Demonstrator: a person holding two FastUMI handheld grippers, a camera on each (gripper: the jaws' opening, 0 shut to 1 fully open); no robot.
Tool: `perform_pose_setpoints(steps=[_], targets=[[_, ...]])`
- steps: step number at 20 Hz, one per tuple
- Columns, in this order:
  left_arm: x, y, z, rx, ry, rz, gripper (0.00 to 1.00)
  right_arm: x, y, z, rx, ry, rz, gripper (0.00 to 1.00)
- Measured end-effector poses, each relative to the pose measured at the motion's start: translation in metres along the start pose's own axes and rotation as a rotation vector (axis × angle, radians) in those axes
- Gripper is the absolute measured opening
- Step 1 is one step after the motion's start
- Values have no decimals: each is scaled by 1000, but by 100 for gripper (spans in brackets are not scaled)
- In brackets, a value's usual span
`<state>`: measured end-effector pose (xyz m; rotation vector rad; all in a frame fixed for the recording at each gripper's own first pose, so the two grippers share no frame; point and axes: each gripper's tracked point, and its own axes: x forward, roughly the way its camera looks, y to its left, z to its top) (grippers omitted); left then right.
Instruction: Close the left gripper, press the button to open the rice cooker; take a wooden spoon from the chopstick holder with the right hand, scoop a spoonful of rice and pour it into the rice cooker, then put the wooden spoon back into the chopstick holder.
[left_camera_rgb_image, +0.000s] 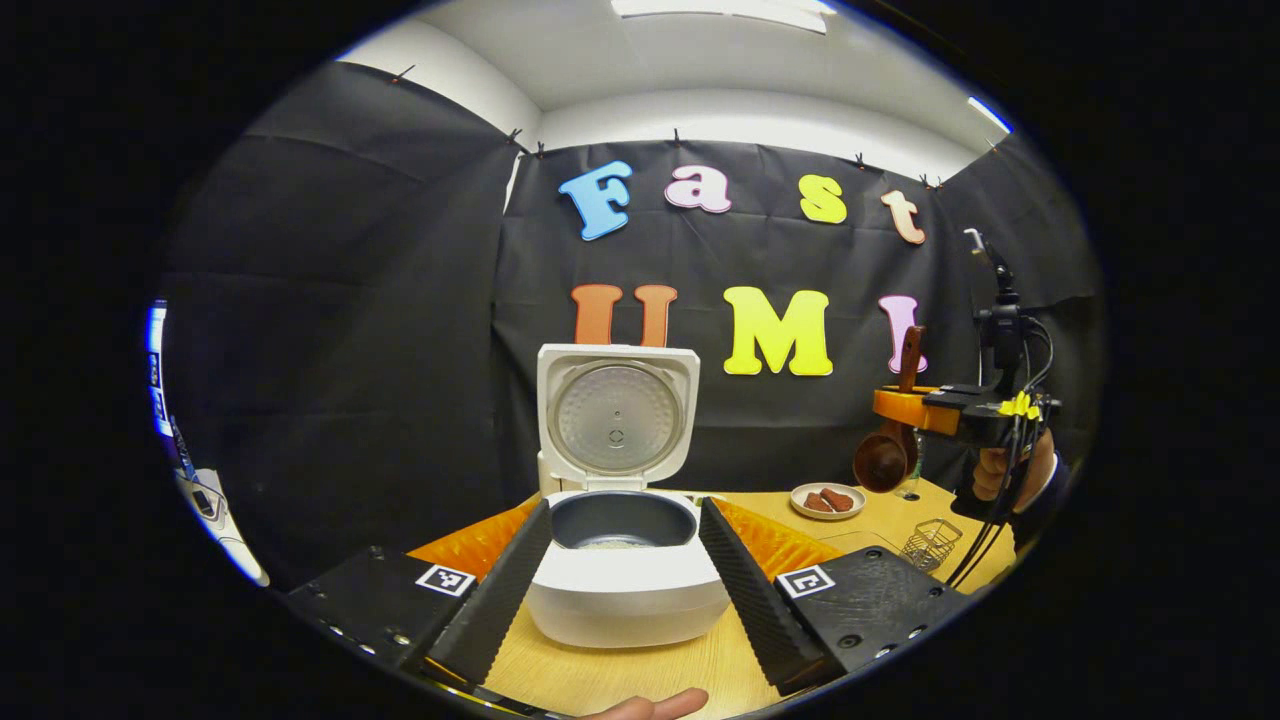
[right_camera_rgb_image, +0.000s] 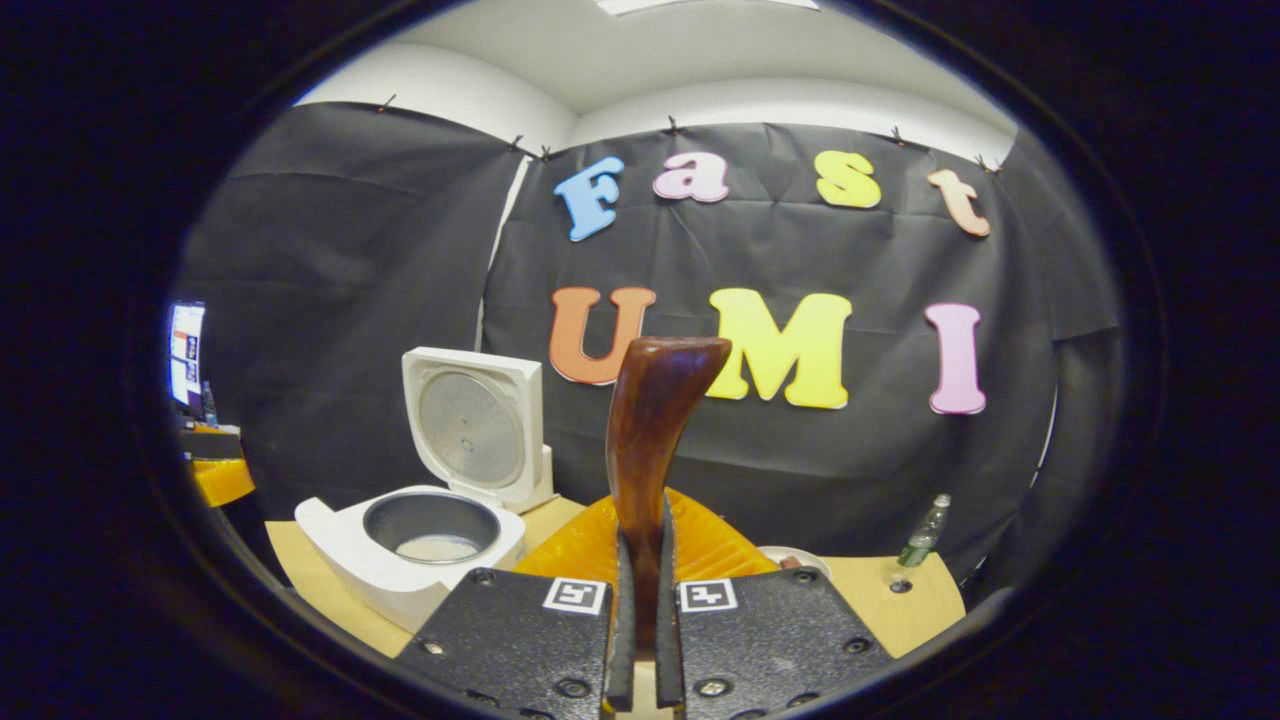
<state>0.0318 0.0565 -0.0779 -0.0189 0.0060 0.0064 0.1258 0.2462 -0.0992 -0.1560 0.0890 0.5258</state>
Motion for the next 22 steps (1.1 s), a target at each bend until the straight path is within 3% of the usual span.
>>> perform_pose_setpoints(steps=[3,8,12,14,18,22], targets=[[5,-16,6,3,-13,-17,95,-22,-40,-9,28,19,-48,13],[11,-35,15,11,-48,-43,94,-62,-115,-18,65,22,-198,14],[21,-37,31,13,-108,-10,94,-90,-145,-28,106,3,-268,15],[30,-49,29,-5,-108,-28,94,-94,-156,-42,137,22,-302,16],[39,-61,33,-12,-109,-51,94,-84,-165,-70,224,66,-315,16],[48,-68,44,2,-110,-62,94,-69,-179,-96,237,100,-342,17]])
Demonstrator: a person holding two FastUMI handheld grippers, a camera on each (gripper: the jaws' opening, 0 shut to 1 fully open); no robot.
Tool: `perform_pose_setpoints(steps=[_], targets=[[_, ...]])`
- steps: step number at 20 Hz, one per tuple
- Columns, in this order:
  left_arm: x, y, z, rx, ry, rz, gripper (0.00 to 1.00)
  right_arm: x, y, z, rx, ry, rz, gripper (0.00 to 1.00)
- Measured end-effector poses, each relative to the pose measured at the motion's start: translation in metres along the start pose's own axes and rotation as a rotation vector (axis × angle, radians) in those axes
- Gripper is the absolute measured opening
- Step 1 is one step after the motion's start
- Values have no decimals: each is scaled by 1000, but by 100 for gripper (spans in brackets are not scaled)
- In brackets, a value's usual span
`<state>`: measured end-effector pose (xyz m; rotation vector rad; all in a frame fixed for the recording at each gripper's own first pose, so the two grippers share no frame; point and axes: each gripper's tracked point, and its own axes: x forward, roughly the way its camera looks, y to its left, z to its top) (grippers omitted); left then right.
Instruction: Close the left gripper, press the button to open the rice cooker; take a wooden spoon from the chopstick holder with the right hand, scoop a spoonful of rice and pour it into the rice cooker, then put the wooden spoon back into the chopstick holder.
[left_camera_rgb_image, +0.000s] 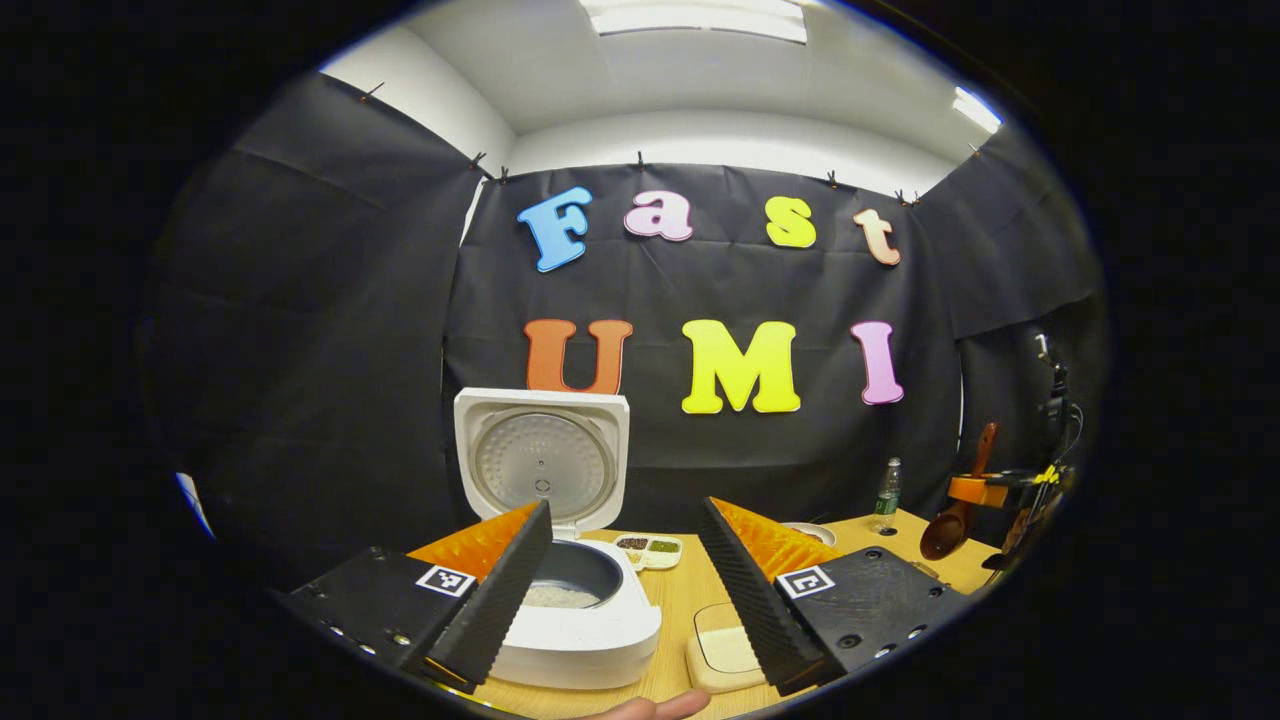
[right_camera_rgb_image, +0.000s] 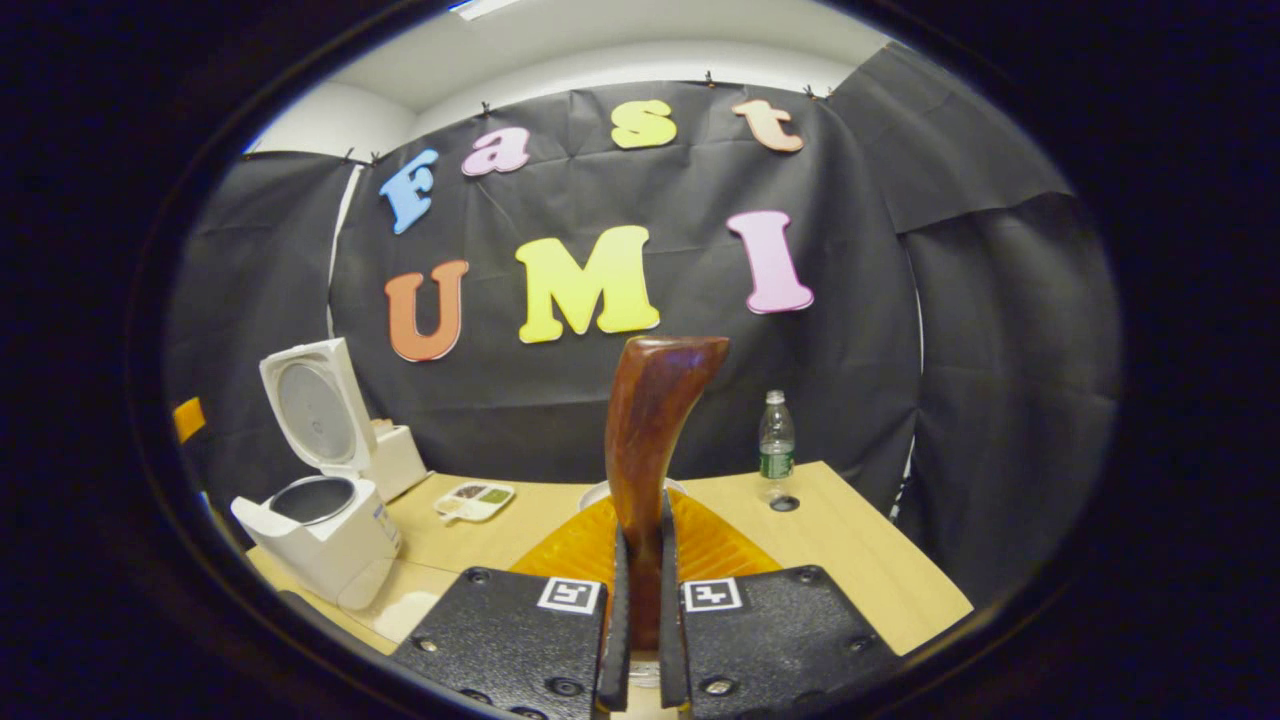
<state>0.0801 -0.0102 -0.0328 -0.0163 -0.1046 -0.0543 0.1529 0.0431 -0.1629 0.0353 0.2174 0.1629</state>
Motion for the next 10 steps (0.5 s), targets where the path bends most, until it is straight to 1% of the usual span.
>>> perform_pose_setpoints(steps=[4,6,7,8,10], targets=[[3,-2,7,11,-3,4,94,14,-4,-25,22,34,14,19],[4,-5,9,-11,3,2,94,22,-13,-34,25,55,4,21],[3,-7,8,-22,13,-5,94,22,-20,-40,26,78,-17,25],[4,-7,8,-30,19,-5,94,22,-30,-39,30,73,-50,43],[4,-4,10,-40,29,-5,94,15,-48,-30,13,46,-131,65]])
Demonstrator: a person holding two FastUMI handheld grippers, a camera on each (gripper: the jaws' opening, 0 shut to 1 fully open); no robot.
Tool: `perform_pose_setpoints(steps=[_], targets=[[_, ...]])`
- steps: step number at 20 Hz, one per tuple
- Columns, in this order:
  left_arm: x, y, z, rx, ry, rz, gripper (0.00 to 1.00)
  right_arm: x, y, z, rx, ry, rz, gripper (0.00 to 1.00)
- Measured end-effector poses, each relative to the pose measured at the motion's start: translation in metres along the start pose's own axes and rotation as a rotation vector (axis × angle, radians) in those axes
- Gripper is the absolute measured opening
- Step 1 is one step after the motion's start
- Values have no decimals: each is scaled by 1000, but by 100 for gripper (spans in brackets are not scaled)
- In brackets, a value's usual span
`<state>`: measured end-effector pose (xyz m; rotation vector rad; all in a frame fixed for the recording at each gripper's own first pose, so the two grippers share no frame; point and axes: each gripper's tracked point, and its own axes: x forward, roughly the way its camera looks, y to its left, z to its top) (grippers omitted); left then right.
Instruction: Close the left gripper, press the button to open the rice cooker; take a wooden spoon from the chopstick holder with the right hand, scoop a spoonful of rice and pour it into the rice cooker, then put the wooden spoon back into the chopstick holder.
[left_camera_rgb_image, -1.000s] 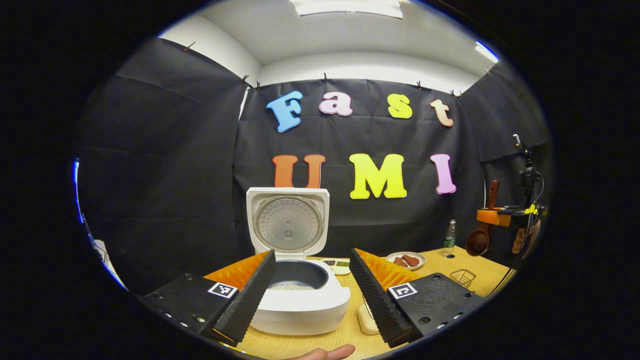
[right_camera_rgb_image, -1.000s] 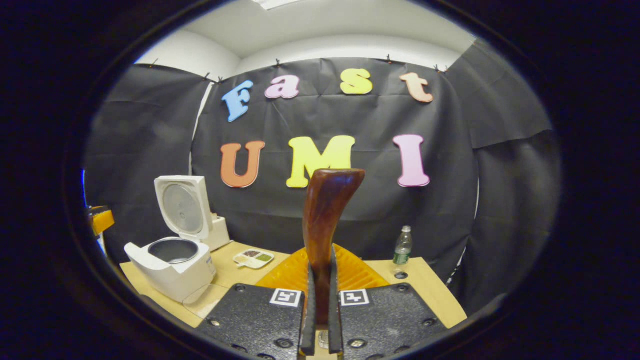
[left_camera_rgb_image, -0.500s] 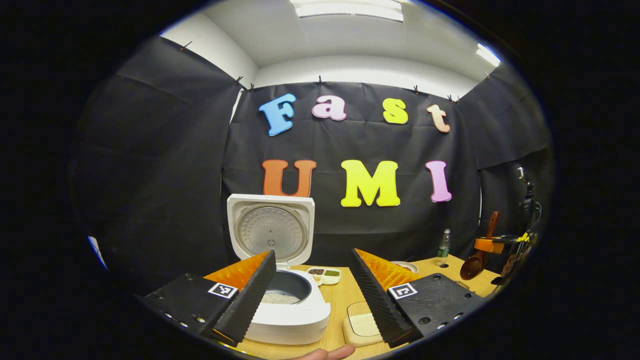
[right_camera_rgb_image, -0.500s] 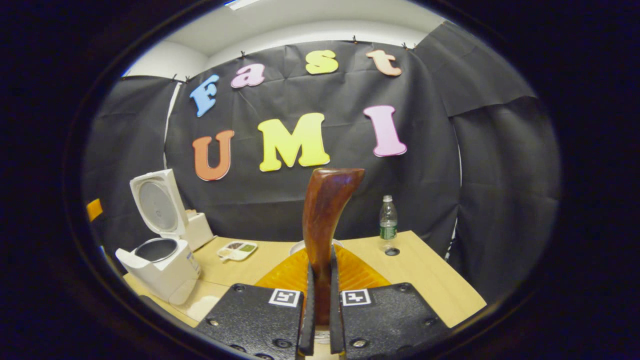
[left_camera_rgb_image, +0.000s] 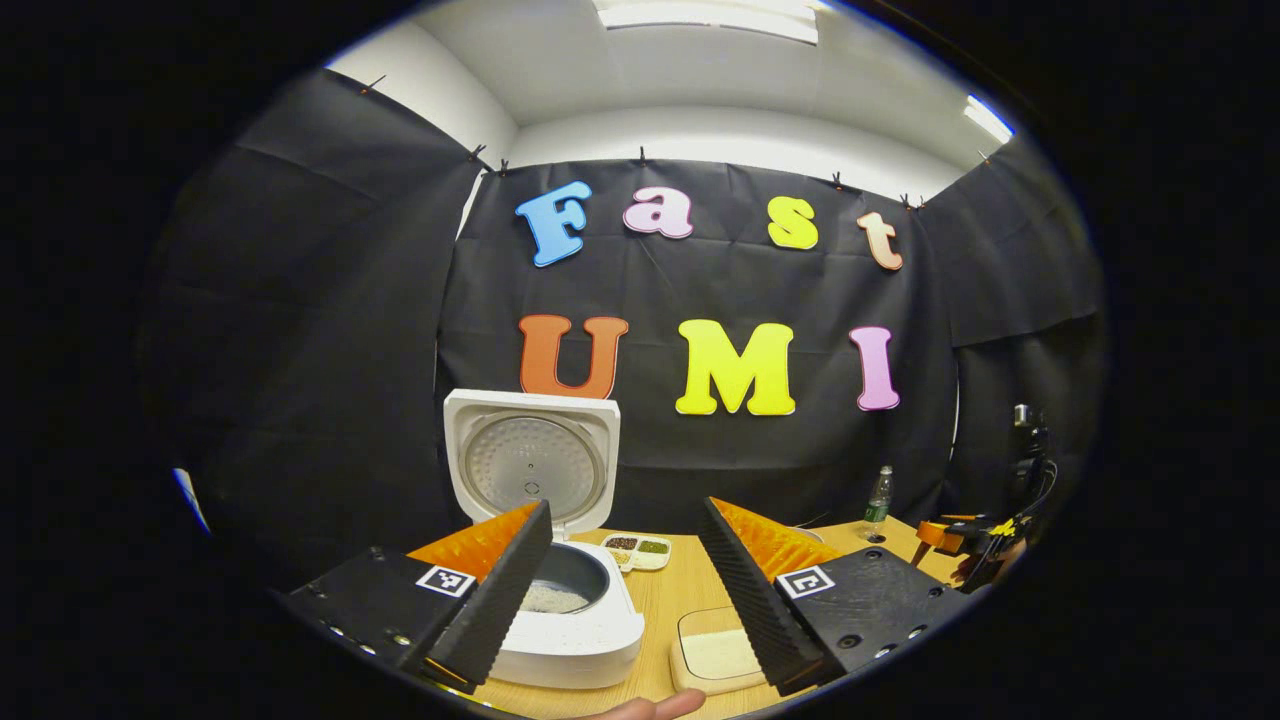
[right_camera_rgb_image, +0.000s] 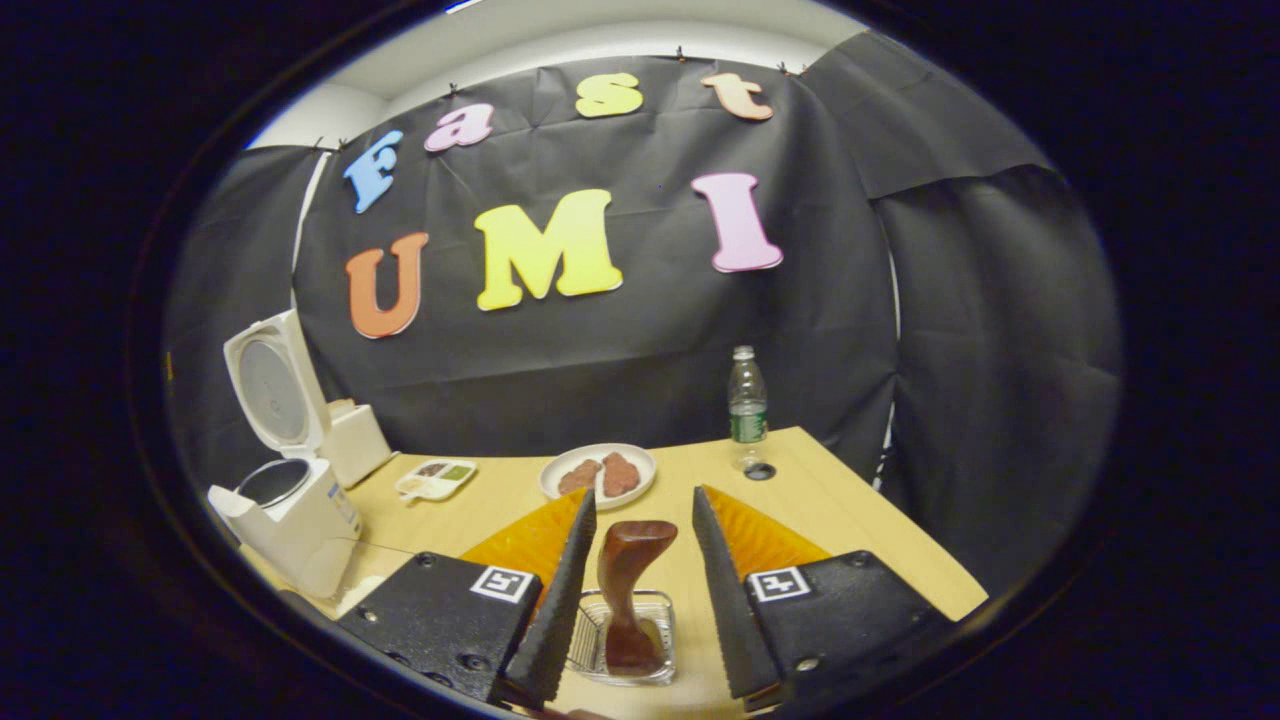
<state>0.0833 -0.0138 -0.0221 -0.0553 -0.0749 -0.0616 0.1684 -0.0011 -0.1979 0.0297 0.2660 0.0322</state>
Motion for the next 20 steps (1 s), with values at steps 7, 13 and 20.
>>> perform_pose_setpoints(steps=[7,13,20], targets=[[16,20,23,11,7,7,94,-60,-10,17,-17,-62,-30,96],[46,41,52,86,-16,-2,94,-137,-3,51,7,-168,32,97],[105,64,85,110,-19,43,94,-189,5,87,-15,-254,101,98]])
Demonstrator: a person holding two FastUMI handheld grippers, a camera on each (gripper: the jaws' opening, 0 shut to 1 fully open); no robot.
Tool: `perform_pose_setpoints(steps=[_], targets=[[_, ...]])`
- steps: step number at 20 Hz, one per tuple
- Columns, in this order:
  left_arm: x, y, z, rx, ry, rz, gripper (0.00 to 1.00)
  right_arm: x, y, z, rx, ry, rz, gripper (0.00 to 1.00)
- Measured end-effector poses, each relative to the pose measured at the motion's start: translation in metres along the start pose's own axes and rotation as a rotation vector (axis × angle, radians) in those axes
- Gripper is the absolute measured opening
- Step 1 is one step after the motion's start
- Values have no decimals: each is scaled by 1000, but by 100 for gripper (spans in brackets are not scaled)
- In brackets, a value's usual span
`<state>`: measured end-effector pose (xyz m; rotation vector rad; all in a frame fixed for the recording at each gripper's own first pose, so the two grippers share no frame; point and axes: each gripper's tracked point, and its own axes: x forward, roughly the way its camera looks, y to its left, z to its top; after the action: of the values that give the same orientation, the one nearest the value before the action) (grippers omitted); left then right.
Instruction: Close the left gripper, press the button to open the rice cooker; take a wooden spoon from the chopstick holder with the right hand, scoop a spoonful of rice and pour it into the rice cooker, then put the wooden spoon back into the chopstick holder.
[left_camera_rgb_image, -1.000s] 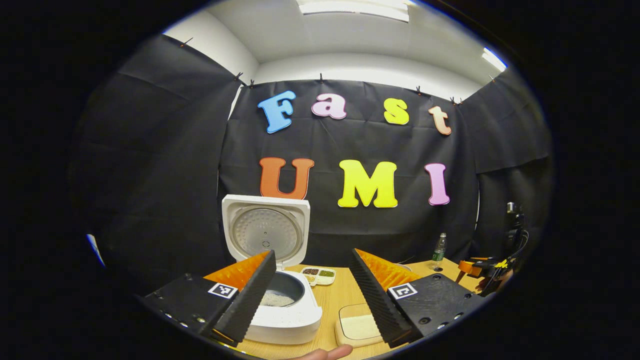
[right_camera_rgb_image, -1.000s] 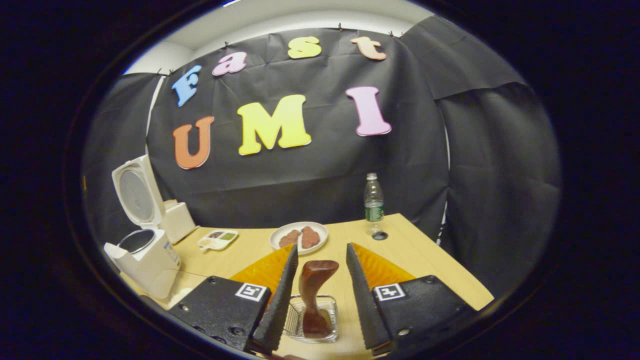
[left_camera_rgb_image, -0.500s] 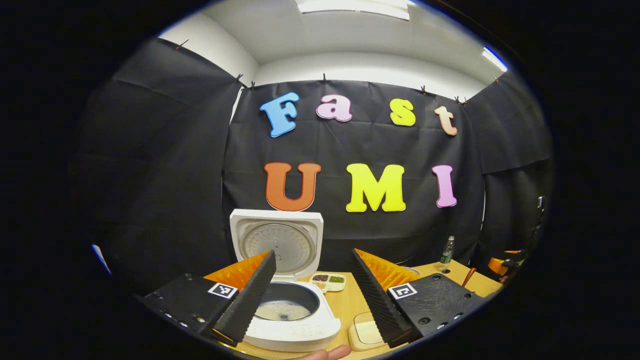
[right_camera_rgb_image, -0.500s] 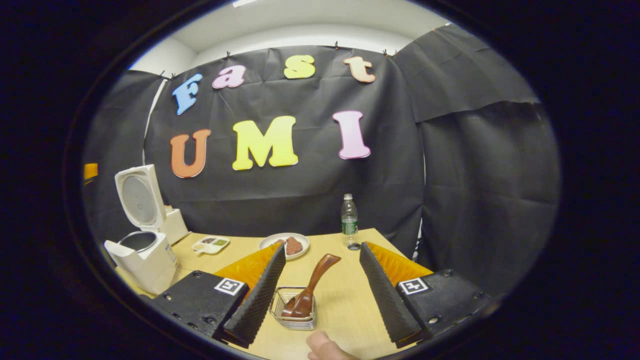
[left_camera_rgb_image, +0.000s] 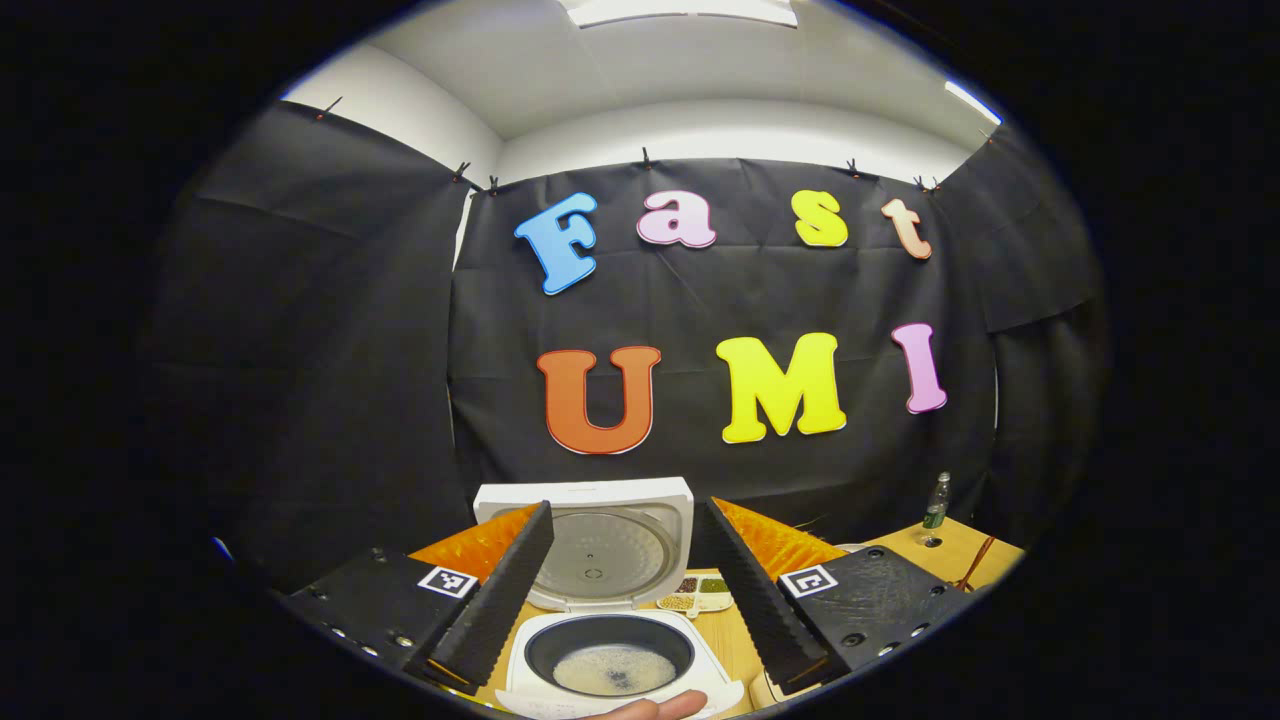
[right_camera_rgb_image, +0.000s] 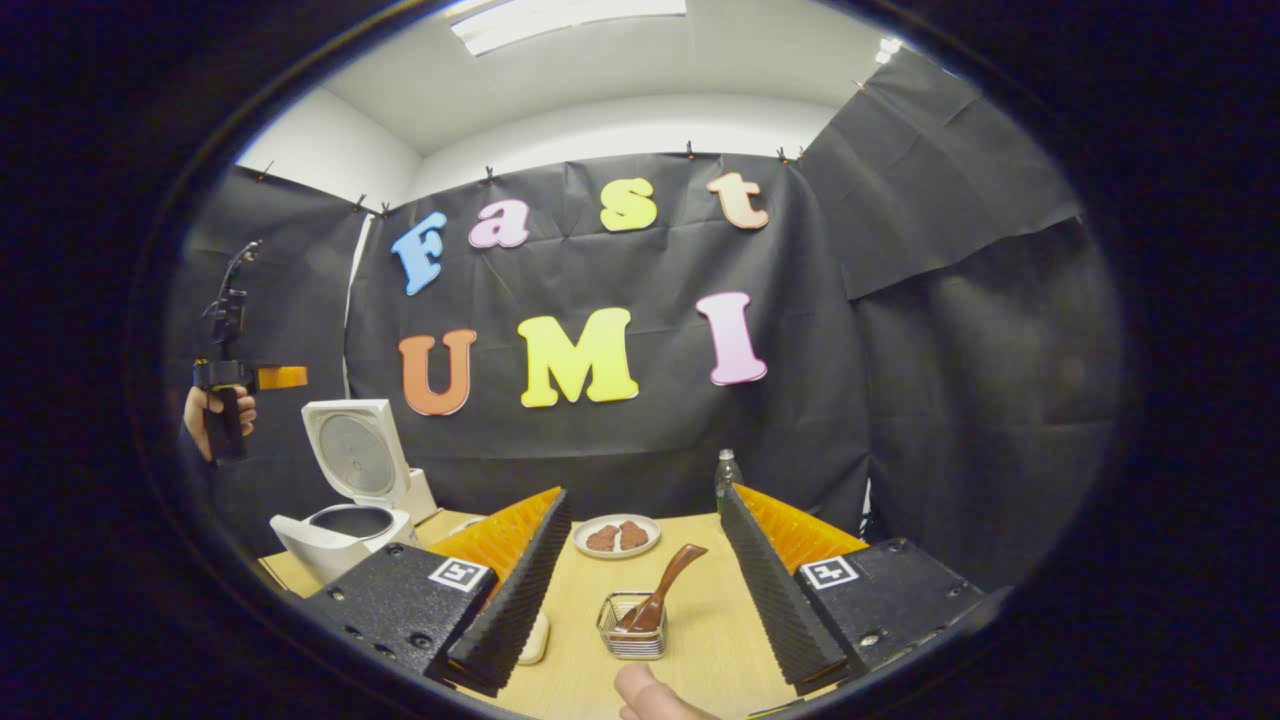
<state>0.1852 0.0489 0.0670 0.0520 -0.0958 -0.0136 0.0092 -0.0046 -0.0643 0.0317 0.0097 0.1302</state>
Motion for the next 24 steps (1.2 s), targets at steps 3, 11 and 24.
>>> perform_pose_setpoints(steps=[3,11,24], targets=[[30,0,10,-36,2,-17,94,-6,4,4,-33,-18,6,96],[101,34,14,-62,-9,27,95,3,3,-7,5,-1,-2,98],[170,65,-62,-93,194,83,94,-20,5,11,-31,-48,-50,98]])
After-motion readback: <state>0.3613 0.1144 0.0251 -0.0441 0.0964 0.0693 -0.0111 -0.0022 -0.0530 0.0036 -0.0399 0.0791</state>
